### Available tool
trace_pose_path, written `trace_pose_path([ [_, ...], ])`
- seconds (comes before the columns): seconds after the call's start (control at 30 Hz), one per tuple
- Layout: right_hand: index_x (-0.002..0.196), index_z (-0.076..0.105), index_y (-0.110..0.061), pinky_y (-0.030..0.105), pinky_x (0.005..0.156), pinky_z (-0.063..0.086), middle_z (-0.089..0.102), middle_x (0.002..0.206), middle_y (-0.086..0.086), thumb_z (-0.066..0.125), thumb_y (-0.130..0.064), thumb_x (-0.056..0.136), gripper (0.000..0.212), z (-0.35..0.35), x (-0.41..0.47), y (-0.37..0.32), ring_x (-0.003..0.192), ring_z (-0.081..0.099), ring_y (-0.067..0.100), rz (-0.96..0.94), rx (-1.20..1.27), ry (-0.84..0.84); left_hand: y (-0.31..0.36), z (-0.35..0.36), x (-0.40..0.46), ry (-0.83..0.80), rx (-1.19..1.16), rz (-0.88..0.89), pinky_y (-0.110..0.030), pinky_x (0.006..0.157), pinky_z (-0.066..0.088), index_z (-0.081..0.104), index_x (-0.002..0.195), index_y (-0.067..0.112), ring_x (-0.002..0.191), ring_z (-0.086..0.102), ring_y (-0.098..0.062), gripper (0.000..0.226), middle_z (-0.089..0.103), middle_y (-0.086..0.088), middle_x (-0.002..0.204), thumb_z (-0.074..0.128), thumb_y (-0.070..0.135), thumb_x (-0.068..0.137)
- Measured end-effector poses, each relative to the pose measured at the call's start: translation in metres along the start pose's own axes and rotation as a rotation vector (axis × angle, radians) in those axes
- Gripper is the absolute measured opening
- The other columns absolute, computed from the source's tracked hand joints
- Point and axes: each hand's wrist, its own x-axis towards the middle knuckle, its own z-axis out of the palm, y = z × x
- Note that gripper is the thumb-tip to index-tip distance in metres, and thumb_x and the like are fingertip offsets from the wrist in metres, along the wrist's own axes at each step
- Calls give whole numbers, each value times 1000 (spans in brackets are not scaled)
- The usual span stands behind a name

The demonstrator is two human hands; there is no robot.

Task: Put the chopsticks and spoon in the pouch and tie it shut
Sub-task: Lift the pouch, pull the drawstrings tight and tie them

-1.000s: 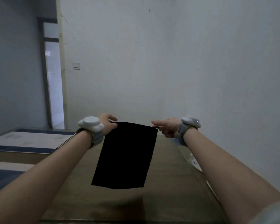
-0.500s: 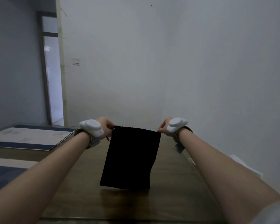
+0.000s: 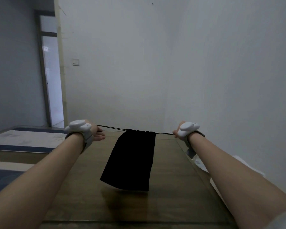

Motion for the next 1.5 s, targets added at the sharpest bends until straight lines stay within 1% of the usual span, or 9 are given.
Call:
trace_pose_path([
  [0.1, 105, 59, -3, 28, 80, 45, 61, 110, 18, 38, -14, 98, 25, 2, 4, 0, 102, 61, 26, -45, 327, 54, -2, 4, 5, -28, -337, 38, -18, 85, 51, 46, 75, -1, 125, 53, -25, 34, 53, -23, 132, 26, 9, 101],
  [0.2, 62, 36, -14, 16, 38, 33, 54, 40, 3, 31, -8, 97, 35, 10, 0, -17, 35, 51, 11, 3, 920, -66, 3, 14, -4, -114, -505, 110, -36, 107, 37, 49, 75, 3, 134, 42, -33, 33, 48, -23, 139, 28, 9, 99],
  [0.37, 52, 40, -12, 22, 56, 33, 65, 47, 4, 30, -12, 99, 48, 15, -6, -50, 57, 61, 15, -123, 1494, -279, 15, 38, -19, -290, -523, 152, -36, 103, 29, 44, 66, 16, 131, 45, -24, 35, 56, -14, 129, 29, 18, 98],
  [0.43, 55, 46, -12, 24, 61, 39, 61, 41, 0, 35, -21, 101, 48, 20, -8, -63, 43, 62, 11, -154, 1618, -297, 19, 49, -21, -278, -589, 211, -37, 101, 29, 48, 66, 15, 113, 56, -23, 34, 67, -8, 100, 33, 18, 96],
  [0.53, 61, 43, -15, 24, 53, 45, 41, 30, -7, 39, -28, 100, 41, 27, -12, -76, 25, 42, 5, -183, 1687, -310, 21, 54, -19, -271, -770, 260, -26, 70, 47, 54, 73, 10, 52, 52, -15, 29, 50, 1, 45, 35, 15, 96],
  [0.63, 64, 41, -14, 11, 25, 23, 30, 28, -9, 41, -26, 100, 38, 29, -12, -73, 20, 21, 2, -213, 1641, -320, 13, 49, -16, -282, -588, 306, -12, 32, 23, 51, 81, 11, 23, 24, -5, 28, 33, 8, 32, 30, 18, 98],
  [0.8, 67, 47, -9, 9, 26, 16, 28, 29, -11, 47, -24, 98, 34, 34, -8, -56, 21, 20, 1, -249, 1354, -136, 1, 37, -10, -167, -376, 454, -6, 34, 19, 53, 76, 6, 22, 20, -2, 34, 26, 11, 29, 32, 18, 100],
  [1.23, 64, 49, -5, 10, 29, 18, 29, 37, -5, 53, -19, 95, 35, 36, 2, -33, 22, 21, 2, -206, 1333, 71, -4, 28, -2, 25, -266, 490, -6, 32, 24, 55, 68, 4, 20, 20, -3, 36, 29, 10, 25, 36, 13, 98],
  [1.5, 77, 59, -3, 12, 28, 17, 34, 49, -3, 50, -22, 96, 29, 9, -9, -46, 23, 23, 1, -295, 1337, -14, 25, 43, -34, -249, -270, 478, -10, 35, 24, 56, 78, 3, 26, 23, -4, 33, 30, 9, 33, 36, 18, 99],
])
